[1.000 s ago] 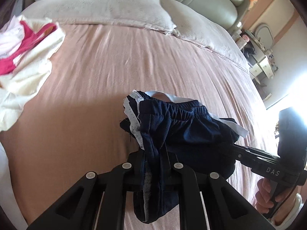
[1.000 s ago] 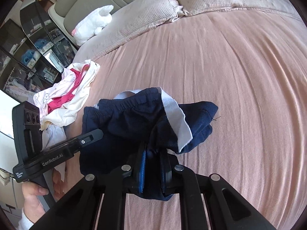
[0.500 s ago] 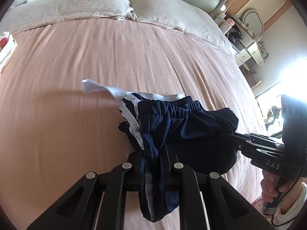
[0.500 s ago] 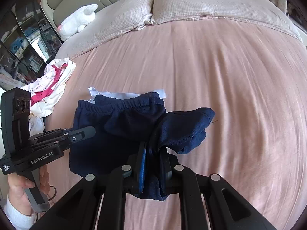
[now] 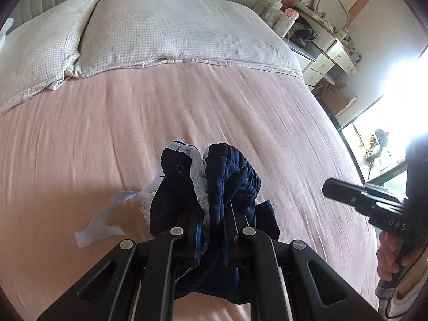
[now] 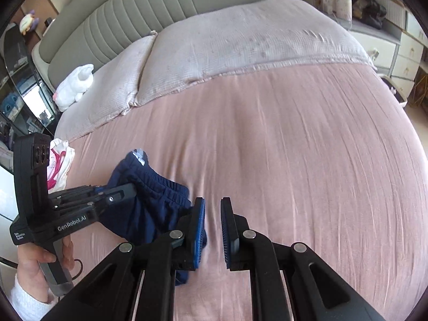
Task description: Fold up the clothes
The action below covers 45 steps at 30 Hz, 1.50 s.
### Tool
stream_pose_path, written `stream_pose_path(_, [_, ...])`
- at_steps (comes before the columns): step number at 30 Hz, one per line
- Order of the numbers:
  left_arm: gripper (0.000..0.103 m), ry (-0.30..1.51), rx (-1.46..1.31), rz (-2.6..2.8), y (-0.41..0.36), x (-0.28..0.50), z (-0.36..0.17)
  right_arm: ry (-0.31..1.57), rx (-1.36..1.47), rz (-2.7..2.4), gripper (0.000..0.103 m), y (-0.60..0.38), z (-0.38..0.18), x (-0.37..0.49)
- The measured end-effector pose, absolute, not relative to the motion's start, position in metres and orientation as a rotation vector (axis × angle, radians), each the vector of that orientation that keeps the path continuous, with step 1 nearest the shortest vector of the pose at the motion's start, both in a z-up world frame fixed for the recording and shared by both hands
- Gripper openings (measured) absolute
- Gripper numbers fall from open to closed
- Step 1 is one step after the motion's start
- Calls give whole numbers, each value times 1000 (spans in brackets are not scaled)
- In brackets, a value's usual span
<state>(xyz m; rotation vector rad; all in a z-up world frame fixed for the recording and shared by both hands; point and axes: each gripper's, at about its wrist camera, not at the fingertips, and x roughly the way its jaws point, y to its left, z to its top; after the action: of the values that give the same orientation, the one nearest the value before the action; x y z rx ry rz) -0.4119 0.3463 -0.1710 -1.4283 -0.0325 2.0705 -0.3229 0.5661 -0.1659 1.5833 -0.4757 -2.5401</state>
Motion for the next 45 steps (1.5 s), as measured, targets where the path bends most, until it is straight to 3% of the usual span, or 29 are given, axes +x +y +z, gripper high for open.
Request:
stream_pose_path(5, [10, -57, -1504, 2150, 303, -403, -195, -587, 1674, -2339, 11, 546, -215, -306])
stream_pose_path(9, [10, -88, -1548, 2161, 277, -400, -205, -536, 1677, -2319, 11, 512, -230, -301])
stream_pose_path(13, [12, -152, -1577, 2129, 259, -397, -208, -630, 1745, -2332, 12, 504, -241, -302])
stream_pose_path(15, [20, -190, -1573, 2121, 252, -398, -207, -686, 1728, -2327, 30, 504, -240, -297])
stream_pose_path(16, [32, -194, -1568, 2119, 249, -398, -207, -707, 1721, -2331, 47, 504, -240, -295])
stream_pose_path(17, [53, -199, -1562, 2116, 245, -397, -207, -725, 1705, -2341, 55, 504, -238, -293])
stream_pose_path(19, [68, -191, -1555, 2106, 242, -396, -209, -740, 1684, -2378, 57, 506, -236, -290])
stream_pose_path(21, [68, -135, -1564, 2075, 248, -394, -216, -758, 1675, -2426, 59, 510, -240, -291])
stream_pose_path(24, [67, -59, -1559, 2052, 260, -390, -228, -751, 1636, -2466, 61, 508, -244, -297])
stream_pose_path(25, [57, -67, -1549, 2045, 262, -389, -228, -708, 1634, -2471, 57, 503, -243, -302])
stream_pose_path(26, [16, -94, -1541, 2027, 265, -389, -226, -674, 1633, -2465, 29, 499, -242, -306])
stream_pose_path(27, [7, -121, -1534, 2008, 267, -388, -224, -668, 1636, -2439, 7, 495, -243, -309])
stream_pose_path(31, [7, -140, -1469, 1990, 279, -386, -197, -618, 1570, -2450, 4, 484, -231, -313])
stream_pose_path(39, [8, -159, -1205, 1933, 356, -402, -109, -716, 1191, -2660, 4, 575, -121, -312])
stream_pose_path(45, [8, -188, -1192, 1916, 437, -436, -126, -738, 1192, -2765, 4, 667, -99, -327])
